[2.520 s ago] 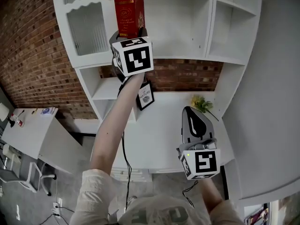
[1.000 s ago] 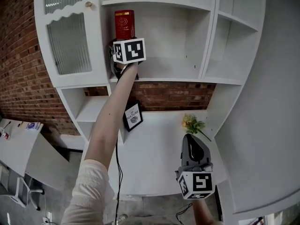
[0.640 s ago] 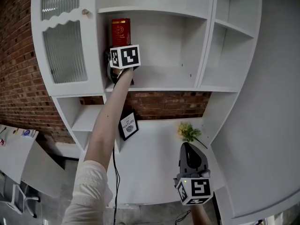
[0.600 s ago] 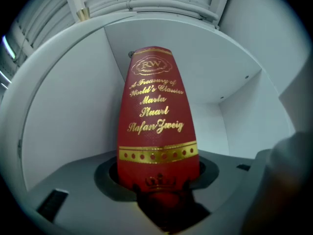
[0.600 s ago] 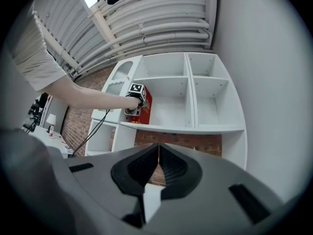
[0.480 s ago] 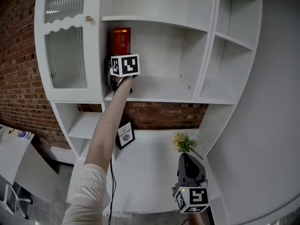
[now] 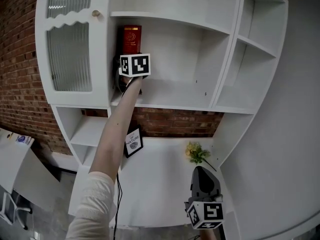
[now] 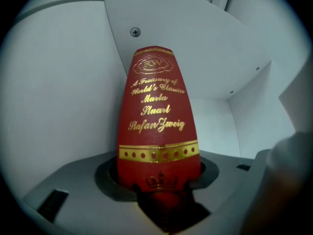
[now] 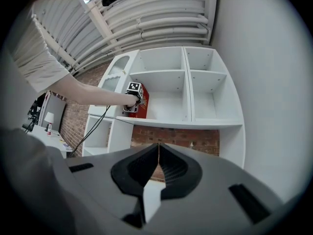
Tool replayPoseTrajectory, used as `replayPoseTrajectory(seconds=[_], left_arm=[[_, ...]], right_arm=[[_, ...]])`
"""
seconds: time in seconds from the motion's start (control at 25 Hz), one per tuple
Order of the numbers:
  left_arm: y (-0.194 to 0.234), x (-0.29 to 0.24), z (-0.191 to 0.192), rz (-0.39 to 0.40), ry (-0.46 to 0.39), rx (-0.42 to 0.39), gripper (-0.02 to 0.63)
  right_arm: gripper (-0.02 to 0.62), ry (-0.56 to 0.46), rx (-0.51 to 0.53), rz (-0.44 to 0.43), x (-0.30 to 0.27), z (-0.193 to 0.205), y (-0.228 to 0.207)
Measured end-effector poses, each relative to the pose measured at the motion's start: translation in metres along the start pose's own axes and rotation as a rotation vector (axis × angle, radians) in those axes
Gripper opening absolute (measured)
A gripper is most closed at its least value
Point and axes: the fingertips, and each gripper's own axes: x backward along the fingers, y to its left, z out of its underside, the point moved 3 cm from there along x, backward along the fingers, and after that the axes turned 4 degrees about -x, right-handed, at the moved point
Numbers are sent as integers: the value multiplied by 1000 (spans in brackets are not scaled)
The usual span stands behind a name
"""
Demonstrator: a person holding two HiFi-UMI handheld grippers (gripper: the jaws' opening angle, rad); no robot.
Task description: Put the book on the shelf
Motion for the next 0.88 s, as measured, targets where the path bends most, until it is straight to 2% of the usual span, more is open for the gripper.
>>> replayPoseTrajectory(seconds=[0.2, 0.28, 0.36, 0.6, 0.76, 0.88], left_arm=[[0, -1, -2, 4, -11, 37, 247], [1, 1, -2, 0, -28, 66, 271], [2, 5, -5, -3, -52, 86, 328], [4, 32, -33, -7, -143, 95, 337], [0, 70, -51, 9, -240, 56, 337], [-13, 109, -62, 33, -331, -25, 337]], right_arm=[[17, -11, 12, -8, 4, -8, 5], [17, -19, 21, -15, 10, -14, 8], [17, -22, 6, -5, 17, -13, 7], [17, -16, -15, 1, 26, -15, 12], [17, -47, 3, -55, 31, -30, 36], [17, -83, 8, -98, 36, -43, 54]])
